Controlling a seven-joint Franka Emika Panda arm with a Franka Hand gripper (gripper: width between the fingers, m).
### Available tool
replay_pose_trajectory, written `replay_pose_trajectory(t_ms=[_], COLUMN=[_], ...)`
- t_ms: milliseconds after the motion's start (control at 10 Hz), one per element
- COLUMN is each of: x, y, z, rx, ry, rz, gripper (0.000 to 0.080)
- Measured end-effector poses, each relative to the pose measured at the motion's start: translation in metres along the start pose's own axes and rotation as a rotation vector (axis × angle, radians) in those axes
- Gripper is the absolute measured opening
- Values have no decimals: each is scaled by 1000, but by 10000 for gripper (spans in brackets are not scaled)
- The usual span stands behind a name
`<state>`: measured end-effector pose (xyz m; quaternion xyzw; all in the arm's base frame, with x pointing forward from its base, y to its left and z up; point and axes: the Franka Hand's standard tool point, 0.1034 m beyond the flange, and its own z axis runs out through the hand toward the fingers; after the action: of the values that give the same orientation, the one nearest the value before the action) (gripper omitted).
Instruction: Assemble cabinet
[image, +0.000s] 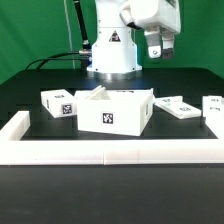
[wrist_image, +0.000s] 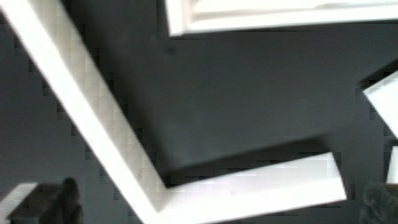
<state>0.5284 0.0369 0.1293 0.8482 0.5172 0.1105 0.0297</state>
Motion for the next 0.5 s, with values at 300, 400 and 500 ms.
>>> replay_pose_trajectory(t_ms=[300, 400, 500], x=[-6, -6, -6], y=[-2, -3, -4], z=[2, 2, 2], rx=[21, 21, 23], ry=[-14, -14, -15], rz=[20, 21, 22], gripper=[798, 798, 798])
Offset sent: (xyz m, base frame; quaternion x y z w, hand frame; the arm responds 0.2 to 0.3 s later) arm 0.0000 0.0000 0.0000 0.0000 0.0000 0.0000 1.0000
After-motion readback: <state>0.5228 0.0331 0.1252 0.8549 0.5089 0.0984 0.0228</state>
